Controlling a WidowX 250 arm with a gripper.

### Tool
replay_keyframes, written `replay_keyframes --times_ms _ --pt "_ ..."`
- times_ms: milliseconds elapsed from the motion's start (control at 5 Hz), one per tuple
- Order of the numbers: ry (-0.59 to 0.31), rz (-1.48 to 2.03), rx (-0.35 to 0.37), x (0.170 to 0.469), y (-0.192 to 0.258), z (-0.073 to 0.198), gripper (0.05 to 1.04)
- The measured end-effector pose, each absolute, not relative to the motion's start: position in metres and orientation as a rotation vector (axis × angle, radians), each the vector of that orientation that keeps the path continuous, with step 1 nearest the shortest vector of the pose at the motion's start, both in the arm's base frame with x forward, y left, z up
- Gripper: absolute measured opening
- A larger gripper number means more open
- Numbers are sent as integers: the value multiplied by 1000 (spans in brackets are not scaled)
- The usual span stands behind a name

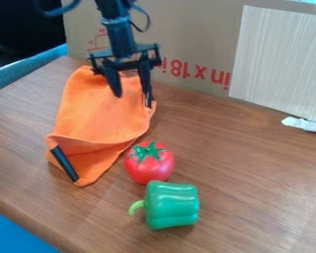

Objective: Fold the cloth from the bottom left to the top right

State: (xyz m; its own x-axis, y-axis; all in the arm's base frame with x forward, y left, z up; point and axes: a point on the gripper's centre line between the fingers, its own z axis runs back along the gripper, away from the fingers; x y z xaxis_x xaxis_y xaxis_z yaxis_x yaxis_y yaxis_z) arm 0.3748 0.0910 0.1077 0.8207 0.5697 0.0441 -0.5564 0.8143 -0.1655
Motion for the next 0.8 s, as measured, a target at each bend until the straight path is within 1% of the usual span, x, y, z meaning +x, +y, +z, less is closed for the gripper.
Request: replay_keyframes --times_ms 200,400,600,800 --pt "-134 580 -151 364 96 135 1006" --pt "-181 574 -160 341 118 160 1004" --pt "-158 505 -150 308 130 167 999" --pt "-80 429 -127 265 144 163 999"
